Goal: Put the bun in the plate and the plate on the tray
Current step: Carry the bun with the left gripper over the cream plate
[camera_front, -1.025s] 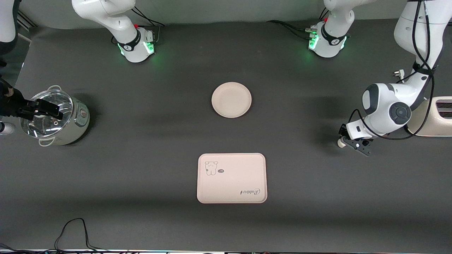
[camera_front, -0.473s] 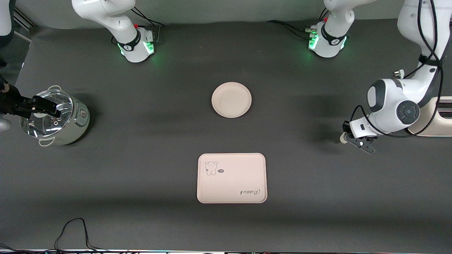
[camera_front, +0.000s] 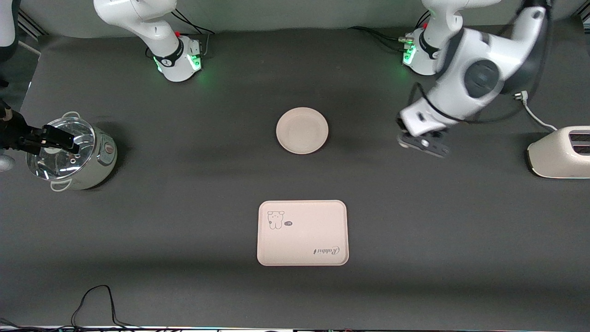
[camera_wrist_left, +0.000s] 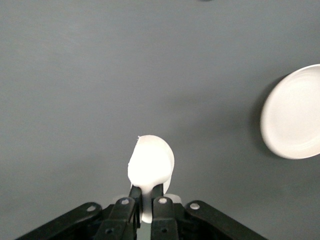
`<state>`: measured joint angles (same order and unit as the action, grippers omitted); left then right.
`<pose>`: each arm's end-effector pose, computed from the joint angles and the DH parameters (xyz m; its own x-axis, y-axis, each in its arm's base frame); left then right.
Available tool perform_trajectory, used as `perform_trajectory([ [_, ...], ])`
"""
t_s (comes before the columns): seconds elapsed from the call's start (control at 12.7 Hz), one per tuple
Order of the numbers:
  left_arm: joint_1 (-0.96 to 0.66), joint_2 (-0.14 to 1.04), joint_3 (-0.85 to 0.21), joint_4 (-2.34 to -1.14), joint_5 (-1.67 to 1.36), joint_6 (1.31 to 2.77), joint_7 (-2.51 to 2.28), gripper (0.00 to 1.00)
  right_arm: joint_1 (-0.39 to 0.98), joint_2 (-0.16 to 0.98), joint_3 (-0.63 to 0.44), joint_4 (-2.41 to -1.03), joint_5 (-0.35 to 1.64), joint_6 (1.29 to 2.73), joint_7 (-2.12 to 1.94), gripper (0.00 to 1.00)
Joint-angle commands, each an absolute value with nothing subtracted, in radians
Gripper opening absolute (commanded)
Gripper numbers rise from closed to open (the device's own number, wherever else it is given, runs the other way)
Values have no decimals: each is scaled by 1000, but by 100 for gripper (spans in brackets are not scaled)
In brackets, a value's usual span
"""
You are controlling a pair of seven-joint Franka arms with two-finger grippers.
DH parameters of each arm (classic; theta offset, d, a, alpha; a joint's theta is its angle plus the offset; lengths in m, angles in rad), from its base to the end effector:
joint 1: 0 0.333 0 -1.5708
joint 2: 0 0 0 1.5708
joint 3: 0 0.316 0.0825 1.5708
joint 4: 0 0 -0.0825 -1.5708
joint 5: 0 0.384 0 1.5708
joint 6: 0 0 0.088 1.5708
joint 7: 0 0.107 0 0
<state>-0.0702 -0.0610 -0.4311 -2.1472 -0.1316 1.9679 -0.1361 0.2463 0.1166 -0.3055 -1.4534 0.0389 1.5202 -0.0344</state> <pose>0.4453 -0.2557 0.4167 0.9437 -0.3016 -0.1360 -0.2944 -0.9531 0.0707 0.5836 -0.0193 0.6117 0.9988 -0.0224 -0.0443 -0.0226 -0.9997 -0.0054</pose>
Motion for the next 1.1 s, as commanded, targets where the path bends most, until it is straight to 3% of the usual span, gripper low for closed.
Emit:
perform_trajectory([
  [0.0, -306, 20, -431, -2157, -123, 2098, -484, 0, 253, 94, -305, -1471, 18, 1520, -32, 100],
  [0.24, -469, 186, -433, -2114, 45, 2215, -820, 0, 253, 92, -305, -1471, 18, 1520, -32, 100],
  [0.55, -574, 452, -433, -1941, 247, 2221, -1090, 0, 255, 92, -305, -1471, 18, 1520, -32, 100],
  [0.87, -588, 543, -423, -1899, 261, 2292, -1126, 0, 253, 94, -307, -1471, 17, 1520, -34, 100],
  [0.95, -586, 551, -422, -1899, 285, 2293, -1127, 37, 253, 94, -305, -1471, 18, 1520, -34, 100],
  [1.02, -586, 557, -422, -1901, 317, 2293, -1140, 98, 253, 94, -305, -1471, 18, 1520, -34, 100],
])
